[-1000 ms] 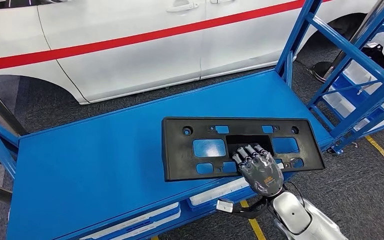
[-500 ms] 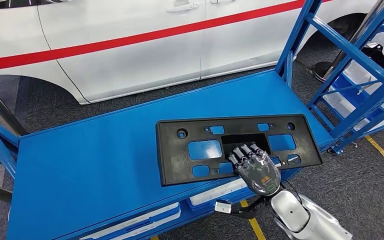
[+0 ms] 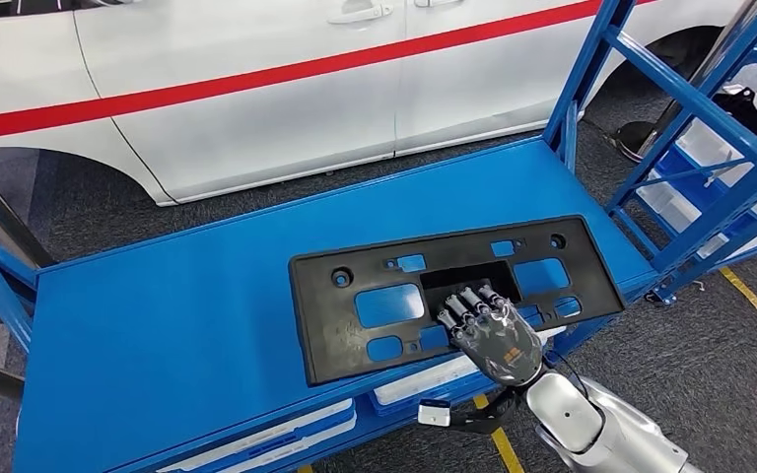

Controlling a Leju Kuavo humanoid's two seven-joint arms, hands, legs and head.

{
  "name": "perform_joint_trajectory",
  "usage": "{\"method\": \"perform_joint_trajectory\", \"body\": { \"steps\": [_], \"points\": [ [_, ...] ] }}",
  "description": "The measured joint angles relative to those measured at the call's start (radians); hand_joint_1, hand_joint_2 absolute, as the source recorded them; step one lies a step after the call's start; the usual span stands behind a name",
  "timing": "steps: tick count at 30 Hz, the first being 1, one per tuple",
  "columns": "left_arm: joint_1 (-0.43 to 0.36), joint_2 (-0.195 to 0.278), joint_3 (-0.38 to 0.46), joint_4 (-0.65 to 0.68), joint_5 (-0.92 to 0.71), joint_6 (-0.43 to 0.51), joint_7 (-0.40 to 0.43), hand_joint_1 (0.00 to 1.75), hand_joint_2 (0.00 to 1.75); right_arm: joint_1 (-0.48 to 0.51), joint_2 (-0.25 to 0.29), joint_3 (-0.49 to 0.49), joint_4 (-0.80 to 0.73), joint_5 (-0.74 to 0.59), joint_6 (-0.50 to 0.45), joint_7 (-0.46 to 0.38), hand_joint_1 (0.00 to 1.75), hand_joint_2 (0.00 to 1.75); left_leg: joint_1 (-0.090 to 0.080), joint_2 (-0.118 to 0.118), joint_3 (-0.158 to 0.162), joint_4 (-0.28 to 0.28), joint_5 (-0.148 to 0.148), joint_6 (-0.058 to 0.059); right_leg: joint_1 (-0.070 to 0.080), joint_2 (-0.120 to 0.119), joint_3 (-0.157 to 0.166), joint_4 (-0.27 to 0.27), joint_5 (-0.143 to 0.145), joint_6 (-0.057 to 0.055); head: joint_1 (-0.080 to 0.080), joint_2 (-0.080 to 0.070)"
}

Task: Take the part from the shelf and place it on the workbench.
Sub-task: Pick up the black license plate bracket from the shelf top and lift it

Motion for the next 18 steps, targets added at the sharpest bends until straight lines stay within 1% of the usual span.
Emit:
{"method": "perform_joint_trajectory", "body": {
  "steps": [4, 5, 8, 10, 11, 12, 13, 14, 15, 16, 17, 18],
  "points": [
    [0.0, 0.0, 0.0, 0.0, -0.001, -0.005, -0.008, 0.0, 1.75, -0.017, 0.0, 0.009, 0.006, 0.0, 0.0, 0.005, 1.75, 1.75, 0.0, 0.0, 0.0, 0.0, 0.0, 0.0, 0.0, 0.0, 0.0, 0.0, 0.0, 0.0, 0.0, 0.0],
    [-0.001, 0.0, 0.0, 0.0, -0.001, -0.008, -0.011, 0.0, 1.75, -0.023, 0.001, 0.014, 0.008, 0.0, 0.0, 0.009, 1.75, 1.75, -0.001, 0.0, -0.001, 0.002, -0.001, 0.001, -0.002, 0.0, 0.0, -0.002, 0.001, 0.001, 0.0, 0.0],
    [-0.002, 0.0, 0.0, 0.0, 0.0, -0.013, -0.015, 0.0, 1.75, -0.037, 0.006, 0.027, 0.016, 0.0, 0.0, 0.014, 1.75, 1.75, -0.006, 0.0, -0.004, 0.006, -0.001, 0.011, -0.008, -0.001, 0.001, -0.008, 0.006, 0.009, 0.0, 0.0],
    [-0.002, -0.001, 0.0, 0.0, 0.0, -0.014, -0.016, 0.0, 1.75, -0.042, 0.01, 0.033, 0.018, 0.0, 0.0, 0.015, 1.75, 1.75, -0.001, 0.001, 0.004, -0.013, 0.01, 0.02, -0.006, -0.001, 0.004, -0.012, 0.007, 0.015, 0.0, 0.0],
    [-0.002, -0.002, 0.0, 0.0, 0.0, -0.014, -0.017, 0.0, 1.75, -0.044, 0.012, 0.035, 0.019, 0.0, 0.0, 0.015, 1.75, 1.75, 0.003, 0.002, 0.011, -0.027, 0.018, 0.024, -0.005, -0.002, 0.001, -0.004, 0.0, 0.019, 0.0, 0.0],
    [-0.003, -0.002, 0.0, 0.0, 0.0, -0.014, -0.017, 0.0, 1.75, -0.047, 0.012, 0.036, 0.02, 0.0, 0.0, 0.015, 1.75, 1.75, 0.008, 0.003, 0.018, -0.04, 0.025, 0.028, -0.006, -0.002, -0.01, 0.021, -0.018, 0.023, 0.0, 0.0],
    [-0.003, -0.003, 0.0, 0.0, 0.0, -0.014, -0.017, 0.0, 1.75, -0.049, 0.013, 0.038, 0.022, 0.0, 0.0, 0.015, 1.75, 1.75, 0.01, 0.004, 0.022, -0.047, 0.029, 0.03, -0.009, -0.002, -0.034, 0.07, -0.044, 0.028, 0.0, 0.0],
    [-0.004, -0.004, 0.0, 0.0, 0.0, -0.015, -0.017, 0.0, 1.75, -0.05, 0.014, 0.04, 0.024, 0.0, 0.0, 0.015, 1.75, 1.75, 0.011, 0.005, 0.023, -0.049, 0.03, 0.031, -0.012, -0.002, -0.067, 0.135, -0.073, 0.034, 0.0, 0.0],
    [-0.003, -0.004, 0.0, 0.0, 0.0, -0.015, -0.017, 0.0, 1.75, -0.051, 0.014, 0.043, 0.027, 0.0, 0.0, 0.016, 1.75, 1.75, 0.013, 0.005, 0.022, -0.048, 0.03, 0.03, -0.017, -0.002, -0.101, 0.199, -0.096, 0.04, 0.0, 0.0],
    [-0.003, -0.005, 0.0, 0.0, 0.0, -0.016, -0.017, 0.0, 1.75, -0.05, 0.014, 0.046, 0.03, 0.0, 0.0, 0.015, 1.75, 1.75, 0.015, 0.004, 0.022, -0.046, 0.029, 0.028, -0.022, -0.002, -0.125, 0.242, -0.101, 0.046, 0.0, 0.0],
    [-0.002, -0.005, 0.0, 0.0, 0.001, -0.016, -0.017, 0.0, 1.75, -0.05, 0.014, 0.049, 0.032, 0.0, 0.0, 0.015, 1.75, 1.75, 0.018, 0.004, 0.022, -0.042, 0.027, 0.024, -0.028, -0.003, -0.132, 0.248, -0.086, 0.052, 0.0, 0.0],
    [-0.002, -0.005, 0.0, 0.0, 0.001, -0.016, -0.017, 0.0, 1.75, -0.051, 0.014, 0.051, 0.034, 0.0, 0.0, 0.015, 1.75, 1.75, 0.024, 0.002, 0.022, -0.035, 0.022, 0.017, -0.034, -0.003, -0.119, 0.212, -0.051, 0.059, 0.0, 0.0]
  ]
}}
